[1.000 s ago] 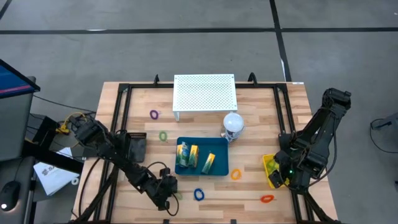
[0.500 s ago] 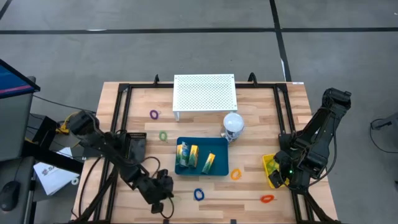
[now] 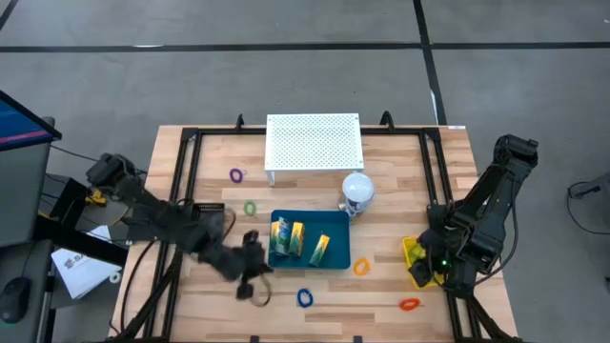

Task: Pick & Place Office Desk Supplies
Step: Put the green rubber band into the yellow bin

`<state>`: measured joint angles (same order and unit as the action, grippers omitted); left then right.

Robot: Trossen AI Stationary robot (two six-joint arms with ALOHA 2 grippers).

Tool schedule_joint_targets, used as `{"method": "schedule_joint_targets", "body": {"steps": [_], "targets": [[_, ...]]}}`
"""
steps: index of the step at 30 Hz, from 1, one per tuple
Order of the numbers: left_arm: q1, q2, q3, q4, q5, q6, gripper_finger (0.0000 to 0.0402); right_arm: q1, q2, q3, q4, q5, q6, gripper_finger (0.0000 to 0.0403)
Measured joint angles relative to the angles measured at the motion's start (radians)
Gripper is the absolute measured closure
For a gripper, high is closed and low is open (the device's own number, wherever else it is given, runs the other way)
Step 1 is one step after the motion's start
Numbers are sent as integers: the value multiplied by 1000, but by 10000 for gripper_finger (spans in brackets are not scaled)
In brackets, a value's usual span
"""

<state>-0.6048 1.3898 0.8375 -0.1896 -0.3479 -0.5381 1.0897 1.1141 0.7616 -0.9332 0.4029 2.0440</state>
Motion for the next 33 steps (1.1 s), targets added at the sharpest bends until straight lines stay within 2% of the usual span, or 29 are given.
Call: {"method": "schedule_joint_targets", "body": {"steps": [2,4,8,11,15,26,33], "targets": [[82,-7,0,33,-3,81,401,-11,-4,0,15,111,-11,226],[184,-9,14,119,-1,176,401,-32,-3,0,15,173,-13,226],[380,2,80,276,76,289,401,-72,-3,0,15,178,-67,226],[459,3,111,305,118,300,401,-87,-3,0,27,177,-89,226],[490,4,120,353,136,351,401,-92,4,0,18,178,-89,226],[492,13,120,344,144,350,401,-91,3,0,12,182,-90,226],[492,13,120,343,141,348,401,-92,3,0,20,252,-91,226]]}}
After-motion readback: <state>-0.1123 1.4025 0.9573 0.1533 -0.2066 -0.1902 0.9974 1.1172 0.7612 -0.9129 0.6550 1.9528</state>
